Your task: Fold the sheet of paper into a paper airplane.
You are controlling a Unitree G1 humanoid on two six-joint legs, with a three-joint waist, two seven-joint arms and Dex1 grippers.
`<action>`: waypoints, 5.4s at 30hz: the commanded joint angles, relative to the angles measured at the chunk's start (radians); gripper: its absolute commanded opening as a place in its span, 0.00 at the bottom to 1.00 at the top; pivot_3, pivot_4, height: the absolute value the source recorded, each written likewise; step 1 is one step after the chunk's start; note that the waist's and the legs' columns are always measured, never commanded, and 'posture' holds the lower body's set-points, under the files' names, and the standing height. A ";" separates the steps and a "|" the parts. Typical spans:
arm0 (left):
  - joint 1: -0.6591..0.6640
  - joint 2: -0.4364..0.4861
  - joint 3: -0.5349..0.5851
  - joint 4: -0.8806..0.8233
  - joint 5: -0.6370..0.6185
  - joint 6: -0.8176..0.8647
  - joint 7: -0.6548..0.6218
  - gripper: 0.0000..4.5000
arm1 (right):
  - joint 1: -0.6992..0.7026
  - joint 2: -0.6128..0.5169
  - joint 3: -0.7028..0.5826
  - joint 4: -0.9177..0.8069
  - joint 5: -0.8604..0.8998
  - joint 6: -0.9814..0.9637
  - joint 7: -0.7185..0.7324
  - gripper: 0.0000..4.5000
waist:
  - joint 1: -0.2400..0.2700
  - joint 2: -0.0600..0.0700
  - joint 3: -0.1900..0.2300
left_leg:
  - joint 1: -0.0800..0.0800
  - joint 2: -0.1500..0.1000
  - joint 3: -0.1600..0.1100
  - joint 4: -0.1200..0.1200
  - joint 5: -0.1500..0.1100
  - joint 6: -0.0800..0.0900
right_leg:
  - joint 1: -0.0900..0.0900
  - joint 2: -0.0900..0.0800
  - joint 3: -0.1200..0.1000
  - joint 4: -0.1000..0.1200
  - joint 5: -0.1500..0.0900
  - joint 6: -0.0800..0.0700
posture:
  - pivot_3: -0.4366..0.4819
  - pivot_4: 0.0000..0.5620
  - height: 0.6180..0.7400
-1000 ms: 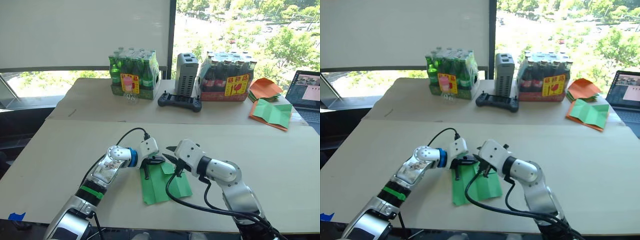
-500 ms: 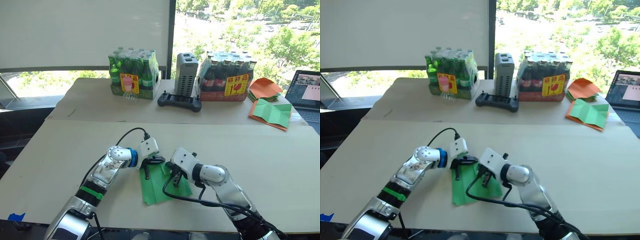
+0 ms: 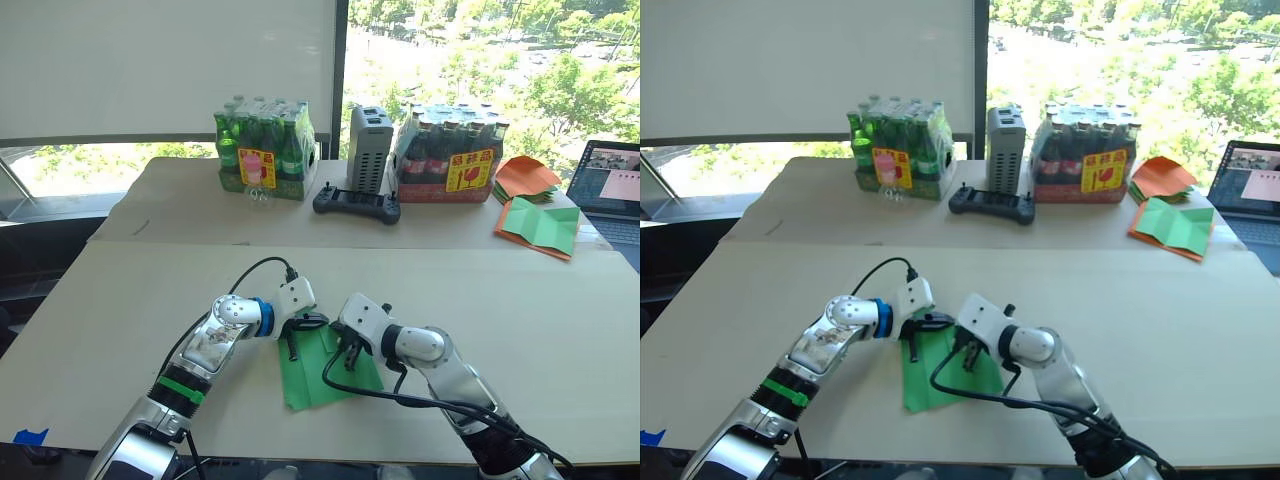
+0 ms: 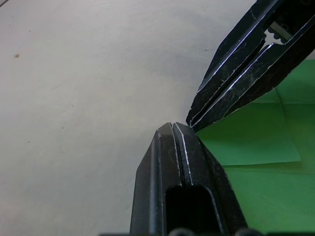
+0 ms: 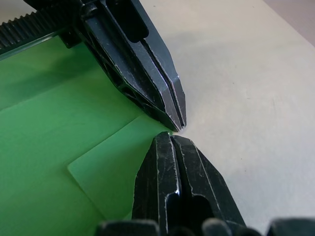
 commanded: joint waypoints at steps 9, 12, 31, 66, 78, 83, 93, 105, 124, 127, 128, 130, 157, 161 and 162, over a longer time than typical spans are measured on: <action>0.018 0.017 -0.020 0.023 0.035 0.011 -0.010 0.00 | 0.100 -0.096 -0.008 -0.040 0.022 0.053 0.015 0.01 | 0.002 0.000 -0.002 | 0.000 0.000 0.000 0.000 0.000 0.000 | 0.001 0.000 0.000 -0.001 0.000 0.000 | 0.48 0.27 0.47; 0.018 0.019 -0.019 0.025 0.035 0.010 -0.012 0.00 | 0.132 -0.122 -0.025 -0.074 0.036 0.071 0.014 0.01 | 0.006 0.000 -0.002 | 0.000 0.000 0.000 0.000 0.000 0.000 | 0.001 0.000 0.000 -0.001 0.000 0.000 | 0.48 0.27 0.47; 0.007 0.015 -0.021 0.047 0.041 -0.007 -0.030 0.00 | 0.263 -0.240 -0.088 -0.202 0.086 0.142 0.004 0.01 | 0.023 -0.005 -0.012 | 0.001 0.000 0.000 0.000 -0.001 0.002 | 0.003 0.000 -0.001 -0.005 0.000 0.000 | 0.48 0.27 0.47; 0.291 0.021 0.542 -0.443 -0.445 0.654 0.176 0.41 | 0.132 -0.081 0.006 -0.055 0.140 -0.035 -0.049 0.00 | -0.002 -0.004 -0.012 | 0.001 0.001 -0.001 -0.003 -0.001 0.001 | 0.000 0.000 0.000 -0.004 0.000 0.000 | 0.48 0.27 0.47; 0.354 -0.119 0.690 -0.473 -0.663 0.880 0.399 0.56 | 0.116 -0.074 0.004 -0.047 0.141 -0.035 -0.057 0.00 | 0.007 -0.004 -0.012 | 0.001 0.000 -0.001 -0.003 0.000 0.000 | 0.001 0.001 0.000 -0.004 0.000 0.000 | 0.48 0.27 0.47; 0.359 -0.158 0.688 -0.459 -0.708 0.921 0.459 0.56 | 0.107 -0.065 0.003 -0.049 0.142 -0.029 -0.062 0.00 | 0.008 -0.004 -0.012 | 0.001 0.001 0.000 -0.003 0.000 0.000 | 0.000 0.001 0.000 -0.004 0.000 0.000 | 0.48 0.27 0.47; 0.334 -0.163 0.673 -0.452 -0.753 0.910 0.492 0.20 | 0.107 -0.061 0.005 -0.052 0.139 -0.027 -0.068 0.00 | 0.011 -0.004 -0.012 | 0.001 0.001 0.000 -0.003 0.000 0.000 | 0.000 0.001 0.001 -0.004 0.000 0.000 | 0.48 0.27 0.47; 0.247 0.001 0.427 -0.459 -0.573 0.699 0.390 0.01 | 0.101 -0.046 0.015 -0.067 0.139 -0.001 -0.071 0.00 | 0.015 -0.004 -0.012 | 0.000 0.001 0.000 -0.003 0.000 0.000 | 0.000 0.001 0.001 -0.004 0.000 0.000 | 0.48 0.27 0.47; 0.216 0.146 0.140 -0.405 -0.307 0.275 0.101 0.01 | 0.072 0.012 -0.018 -0.070 0.161 0.053 -0.115 0.00 | 0.016 -0.002 -0.011 | -0.001 0.001 0.000 -0.004 -0.001 0.000 | -0.001 0.001 0.001 -0.006 0.000 -0.001 | 0.48 0.27 0.47; 0.230 0.161 0.124 -0.399 -0.286 0.262 0.081 0.01 | 0.055 0.028 -0.042 -0.065 0.174 0.053 -0.127 0.00 | 0.016 -0.002 -0.011 | -0.001 0.000 0.000 -0.004 -0.001 0.000 | -0.001 0.001 0.001 -0.006 0.000 -0.001 | 0.48 0.27 0.47; 0.235 0.166 0.118 -0.400 -0.277 0.257 0.075 0.01 | 0.048 0.036 -0.051 -0.064 0.182 0.054 -0.130 0.00 | 0.015 -0.001 -0.010 | -0.001 0.000 0.000 -0.004 -0.001 0.000 | -0.001 0.001 0.001 -0.006 0.000 -0.001 | 0.48 0.27 0.47; 0.240 0.172 0.110 -0.399 -0.255 0.243 0.071 0.01 | 0.035 0.045 -0.061 -0.060 0.191 0.052 -0.130 0.00 | 0.015 0.000 -0.009 | -0.001 0.000 0.000 -0.004 -0.001 0.000 | -0.001 0.001 0.001 -0.006 0.000 -0.001 | 0.48 0.27 0.47; 0.261 0.218 0.071 -0.391 -0.111 0.106 0.001 0.01 | -0.054 0.083 0.030 0.109 0.132 -0.044 -0.120 0.00 | 0.006 0.003 -0.004 | -0.002 0.000 0.000 -0.004 -0.001 0.000 | -0.002 0.001 0.000 -0.005 0.000 -0.001 | 0.48 0.27 0.47; 0.269 0.212 0.072 -0.393 -0.107 0.107 0.005 0.01 | -0.048 0.085 0.036 0.113 0.123 -0.046 -0.124 0.00 | 0.007 0.003 -0.004 | -0.002 0.000 0.000 -0.004 -0.001 0.000 | -0.002 0.001 0.000 -0.005 0.000 -0.001 | 0.48 0.27 0.47; 0.271 0.210 0.076 -0.394 -0.112 0.112 0.005 0.01 | -0.046 0.084 0.039 0.116 0.119 -0.048 -0.125 0.00 | 0.007 0.003 -0.004 | -0.002 0.000 0.000 -0.004 -0.001 0.000 | -0.002 0.001 0.000 -0.005 0.000 -0.001 | 0.48 0.27 0.47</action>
